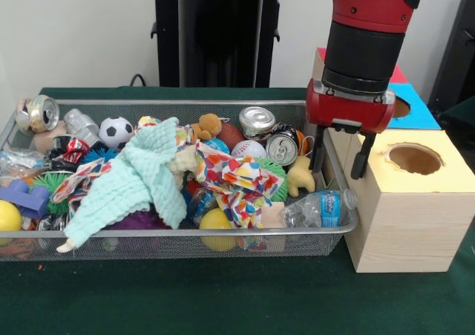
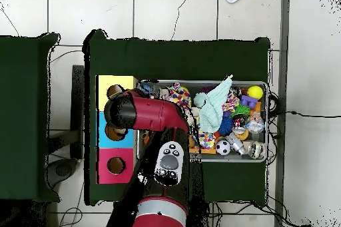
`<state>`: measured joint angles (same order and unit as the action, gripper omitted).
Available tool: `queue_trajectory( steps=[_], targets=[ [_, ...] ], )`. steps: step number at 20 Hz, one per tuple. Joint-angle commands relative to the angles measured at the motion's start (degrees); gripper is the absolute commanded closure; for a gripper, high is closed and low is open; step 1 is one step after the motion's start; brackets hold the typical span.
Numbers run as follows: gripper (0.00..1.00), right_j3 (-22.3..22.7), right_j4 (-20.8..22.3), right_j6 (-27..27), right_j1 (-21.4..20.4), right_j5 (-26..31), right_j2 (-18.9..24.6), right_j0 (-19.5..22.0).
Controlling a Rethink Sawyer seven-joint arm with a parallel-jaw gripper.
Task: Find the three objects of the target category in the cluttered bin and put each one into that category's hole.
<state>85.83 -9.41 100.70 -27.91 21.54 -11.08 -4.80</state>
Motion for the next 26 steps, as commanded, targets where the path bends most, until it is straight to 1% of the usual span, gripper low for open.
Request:
queue_trajectory(
  steps=[1,6,9,14,16,21,26],
  targets=[
    [0.00,-2.45,-1.78,9.79,3.73,0.54,5.79,-1.16],
    [0.00,-3.79,-1.81,10.28,3.44,2.75,4.40,-2.34],
    [0.00,-2.56,-1.54,10.41,3.16,1.35,4.27,-2.84],
    [0.00,-1.62,-1.50,10.33,3.12,0.70,4.39,-3.05],
    [0.00,-1.93,-1.77,10.46,3.13,1.27,4.47,-3.14],
    [0.00,-4.99,-2.10,10.23,4.37,3.21,3.99,-2.86],
    [0.00,-5.72,-1.20,8.96,5.31,1.51,4.10,-2.04]
  ],
)
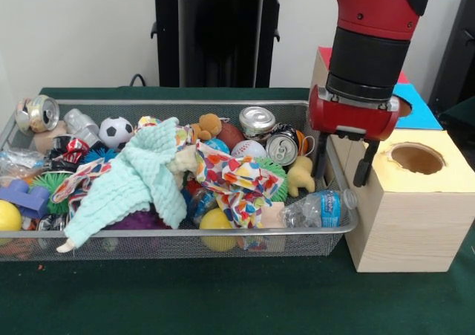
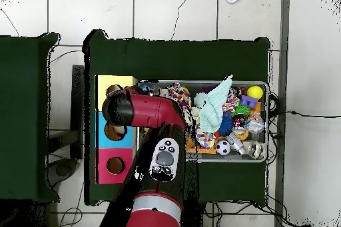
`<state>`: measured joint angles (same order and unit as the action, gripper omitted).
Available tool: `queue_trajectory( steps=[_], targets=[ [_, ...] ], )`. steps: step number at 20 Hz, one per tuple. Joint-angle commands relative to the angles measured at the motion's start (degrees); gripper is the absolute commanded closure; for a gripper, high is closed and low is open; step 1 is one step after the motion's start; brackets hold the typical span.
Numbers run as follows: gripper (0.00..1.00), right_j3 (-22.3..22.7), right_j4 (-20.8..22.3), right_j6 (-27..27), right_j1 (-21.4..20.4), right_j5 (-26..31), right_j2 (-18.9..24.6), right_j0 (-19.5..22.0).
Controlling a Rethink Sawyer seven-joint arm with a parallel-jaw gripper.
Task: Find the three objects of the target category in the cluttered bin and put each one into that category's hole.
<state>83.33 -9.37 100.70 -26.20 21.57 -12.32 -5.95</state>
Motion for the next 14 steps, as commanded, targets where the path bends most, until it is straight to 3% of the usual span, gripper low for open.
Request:
queue_trajectory(
  steps=[1,9,14],
  targets=[
    [0.00,-3.23,-1.24,8.91,3.33,1.67,5.37,-0.83],
    [0.00,-7.11,-0.97,8.54,4.52,3.70,3.91,-1.31],
    [0.00,-3.89,-0.46,8.52,3.91,3.18,4.23,-1.54]
  ],
)
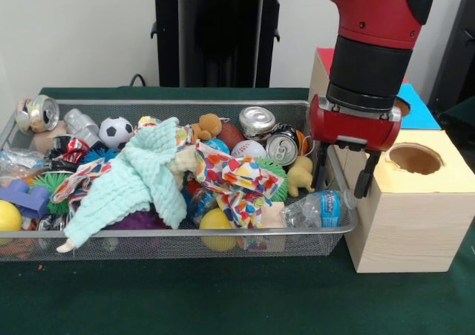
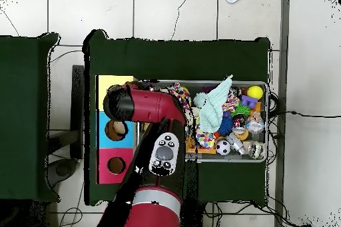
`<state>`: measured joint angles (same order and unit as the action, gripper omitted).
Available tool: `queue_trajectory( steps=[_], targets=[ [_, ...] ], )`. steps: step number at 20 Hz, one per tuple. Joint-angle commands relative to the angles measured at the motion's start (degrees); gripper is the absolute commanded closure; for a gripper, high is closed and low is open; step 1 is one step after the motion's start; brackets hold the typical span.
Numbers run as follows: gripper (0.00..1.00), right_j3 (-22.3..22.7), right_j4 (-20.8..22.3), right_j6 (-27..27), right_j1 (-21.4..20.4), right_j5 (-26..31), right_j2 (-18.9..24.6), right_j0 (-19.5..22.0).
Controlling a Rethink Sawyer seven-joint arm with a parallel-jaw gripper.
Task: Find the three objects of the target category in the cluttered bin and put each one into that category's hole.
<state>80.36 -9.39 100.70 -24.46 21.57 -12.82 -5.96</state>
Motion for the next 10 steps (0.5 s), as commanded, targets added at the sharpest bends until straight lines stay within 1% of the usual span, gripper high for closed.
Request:
queue_trajectory(
  steps=[1,3,6,9,10],
  targets=[
    [0.00,0.54,-0.33,9.11,1.97,2.84,4.34,-1.96],
    [0.00,1.96,0.62,8.73,2.02,1.18,4.14,-2.32],
    [0.00,2.91,1.64,8.10,2.78,-0.50,3.91,-2.44],
    [0.00,2.57,2.33,7.78,4.60,-1.61,3.38,-2.55],
    [0.00,2.63,2.40,7.32,5.01,-0.69,3.55,-2.39]
  ],
)
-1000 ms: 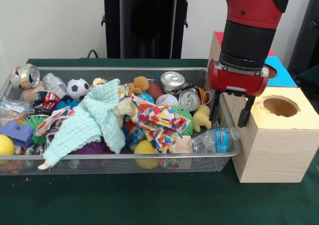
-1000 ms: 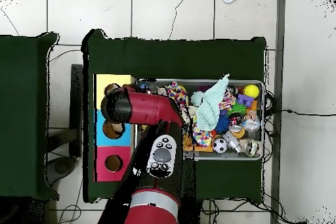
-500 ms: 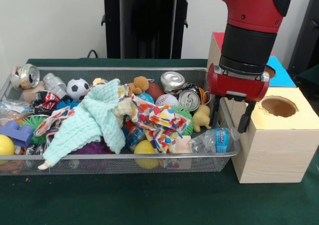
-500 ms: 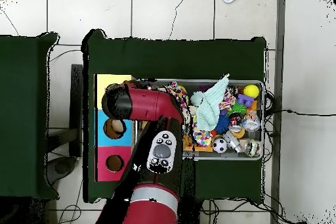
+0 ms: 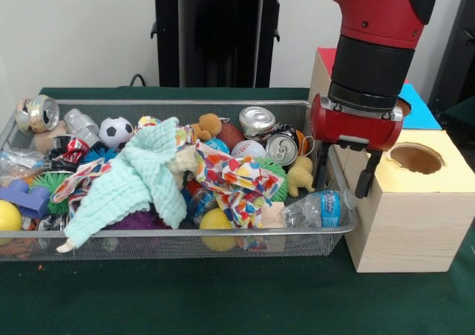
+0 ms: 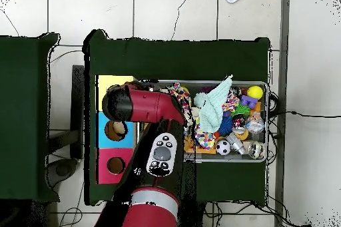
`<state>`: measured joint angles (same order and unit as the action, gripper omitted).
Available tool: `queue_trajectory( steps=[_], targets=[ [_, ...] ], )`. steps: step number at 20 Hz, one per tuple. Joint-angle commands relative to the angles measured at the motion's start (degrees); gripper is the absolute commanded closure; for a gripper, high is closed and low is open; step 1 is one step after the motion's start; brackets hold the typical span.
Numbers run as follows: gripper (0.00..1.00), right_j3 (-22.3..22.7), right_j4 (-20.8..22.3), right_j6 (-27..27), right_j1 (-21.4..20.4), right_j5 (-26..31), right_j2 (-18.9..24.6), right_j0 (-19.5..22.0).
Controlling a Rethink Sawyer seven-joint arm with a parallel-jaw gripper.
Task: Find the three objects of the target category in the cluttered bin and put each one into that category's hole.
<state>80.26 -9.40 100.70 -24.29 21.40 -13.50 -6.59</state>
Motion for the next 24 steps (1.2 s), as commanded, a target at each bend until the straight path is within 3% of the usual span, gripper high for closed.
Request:
queue_trajectory(
  steps=[1,4,13,18,24],
  targets=[
    [0.00,2.16,2.01,7.17,5.40,1.63,4.14,-1.64],
    [0.00,2.04,1.89,6.41,5.78,6.41,3.88,-1.76],
    [0.00,2.82,3.52,5.36,6.61,3.39,2.99,-2.56],
    [0.00,2.81,2.95,5.31,7.19,5.87,2.71,-2.61],
    [0.00,-1.28,4.31,3.69,10.48,7.47,0.65,-3.52]
  ],
)
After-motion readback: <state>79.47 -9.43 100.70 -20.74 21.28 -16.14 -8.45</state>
